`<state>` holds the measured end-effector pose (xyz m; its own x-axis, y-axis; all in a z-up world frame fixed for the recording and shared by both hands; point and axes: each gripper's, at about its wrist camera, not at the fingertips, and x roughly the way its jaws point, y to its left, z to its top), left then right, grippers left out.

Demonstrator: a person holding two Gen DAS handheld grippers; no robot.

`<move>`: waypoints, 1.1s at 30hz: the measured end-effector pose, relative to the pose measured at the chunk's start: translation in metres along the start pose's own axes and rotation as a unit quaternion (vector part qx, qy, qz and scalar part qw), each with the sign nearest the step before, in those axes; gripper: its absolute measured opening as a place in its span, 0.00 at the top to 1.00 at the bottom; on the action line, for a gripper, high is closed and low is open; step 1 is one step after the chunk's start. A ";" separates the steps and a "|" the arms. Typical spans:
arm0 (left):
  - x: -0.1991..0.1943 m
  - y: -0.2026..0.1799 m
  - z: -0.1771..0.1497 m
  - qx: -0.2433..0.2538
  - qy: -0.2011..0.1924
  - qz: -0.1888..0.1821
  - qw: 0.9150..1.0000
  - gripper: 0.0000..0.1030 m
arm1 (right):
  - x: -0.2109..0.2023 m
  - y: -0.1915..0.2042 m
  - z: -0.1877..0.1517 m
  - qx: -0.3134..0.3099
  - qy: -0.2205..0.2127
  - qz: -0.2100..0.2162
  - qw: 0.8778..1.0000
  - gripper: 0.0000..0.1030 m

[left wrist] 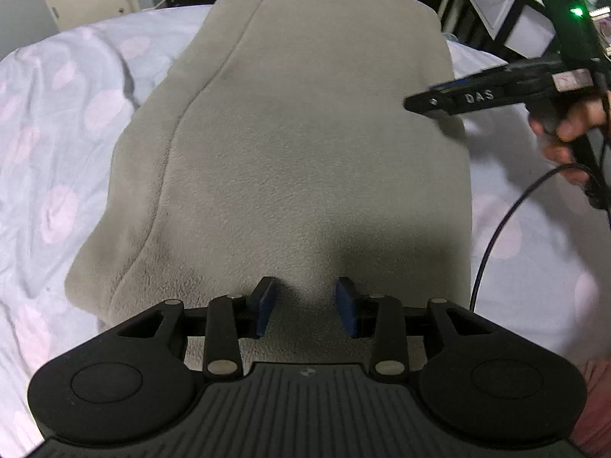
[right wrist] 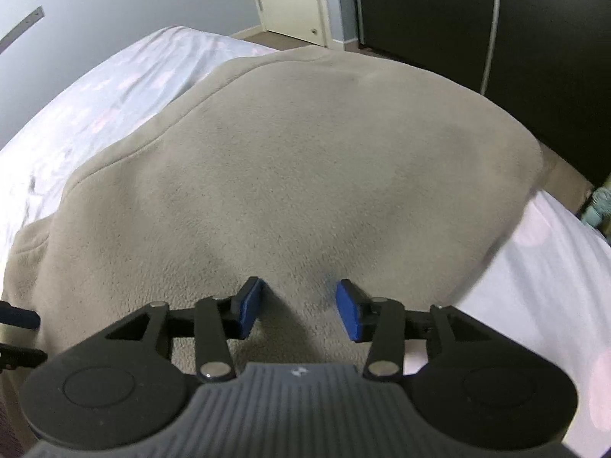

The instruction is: Fold clothes

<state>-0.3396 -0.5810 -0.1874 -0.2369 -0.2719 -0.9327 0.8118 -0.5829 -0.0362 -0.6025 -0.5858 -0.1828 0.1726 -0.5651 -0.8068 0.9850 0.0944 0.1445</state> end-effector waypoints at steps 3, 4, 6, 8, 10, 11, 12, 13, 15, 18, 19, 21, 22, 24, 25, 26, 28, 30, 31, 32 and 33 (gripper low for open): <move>-0.026 0.002 -0.004 -0.013 -0.042 0.002 0.999 0.67 | -0.020 0.003 0.001 0.019 -0.008 -0.012 1.000 0.34; -0.037 0.002 -0.005 -0.018 -0.061 0.002 0.998 0.67 | -0.028 0.002 0.002 0.030 -0.013 -0.011 0.999 0.23; -0.058 0.001 -0.006 -0.027 -0.099 0.006 0.995 0.65 | -0.051 0.002 0.004 0.049 -0.026 0.005 0.998 0.22; -0.082 -0.005 -0.008 -0.032 -0.139 0.017 0.990 0.60 | -0.072 0.008 0.005 0.061 -0.037 0.016 0.997 0.20; -0.105 -0.010 -0.010 -0.036 -0.178 0.028 0.983 0.56 | -0.093 0.017 0.002 0.058 -0.051 0.022 0.997 0.18; -0.117 -0.013 -0.011 -0.039 -0.198 0.034 0.979 0.54 | -0.107 0.021 -0.002 0.056 -0.059 0.026 0.996 0.15; -0.128 -0.016 -0.012 -0.041 -0.217 0.040 0.974 0.48 | -0.120 0.027 -0.006 0.054 -0.068 0.031 0.996 0.14; -0.138 -0.019 -0.015 -0.044 -0.235 0.044 0.970 0.41 | -0.135 0.034 -0.011 0.051 -0.078 0.038 0.995 0.12; -0.154 -0.027 -0.023 -0.053 -0.264 0.053 0.962 0.32 | -0.159 0.047 -0.020 0.046 -0.094 0.041 0.994 0.12; -0.171 -0.041 -0.038 -0.069 -0.291 0.072 0.952 0.29 | -0.188 0.064 -0.033 0.028 -0.109 0.038 0.993 0.11; -0.175 -0.046 -0.043 -0.073 -0.294 0.077 0.950 0.29 | -0.196 0.070 -0.037 0.018 -0.112 0.037 0.993 0.10; -0.180 -0.054 -0.054 -0.081 -0.294 0.087 0.948 0.29 | -0.210 0.080 -0.046 -0.002 -0.118 0.034 0.992 0.09; -0.183 -0.058 -0.060 -0.085 -0.294 0.092 0.947 0.29 | -0.216 0.085 -0.050 -0.006 -0.118 0.031 0.992 0.09; -0.188 -0.067 -0.071 -0.093 -0.295 0.101 0.946 0.29 | -0.222 0.087 -0.056 -0.002 -0.110 0.031 0.993 0.09; -0.190 -0.071 -0.076 -0.097 -0.295 0.106 0.945 0.29 | -0.225 0.087 -0.061 0.001 -0.105 0.035 0.994 0.09; -0.193 -0.075 -0.082 -0.101 -0.295 0.111 0.944 0.29 | -0.228 0.086 -0.066 0.004 -0.100 0.039 0.994 0.08; -0.196 -0.082 -0.092 -0.110 -0.295 0.119 0.942 0.29 | -0.232 0.086 -0.076 0.007 -0.090 0.047 0.995 0.08; -0.196 -0.087 -0.101 -0.120 -0.293 0.126 0.940 0.29 | -0.227 0.089 -0.084 0.001 -0.078 0.050 0.996 0.08; -0.195 -0.089 -0.105 -0.125 -0.293 0.130 0.939 0.29 | -0.223 0.092 -0.087 -0.003 -0.072 0.053 0.996 0.08; -0.195 -0.091 -0.109 -0.130 -0.292 0.134 0.938 0.29 | -0.219 0.096 -0.089 -0.007 -0.067 0.057 0.996 0.08; -0.195 -0.093 -0.113 -0.134 -0.291 0.137 0.937 0.29 | -0.215 0.100 -0.091 -0.010 -0.062 0.060 0.996 0.08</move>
<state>-0.3086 -0.3869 -0.0430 -0.1871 -0.8008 -0.5690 0.9714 -0.2371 0.0143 -0.5403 -0.3807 -0.0470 0.2889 -0.6456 -0.7069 0.9573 0.1841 0.2230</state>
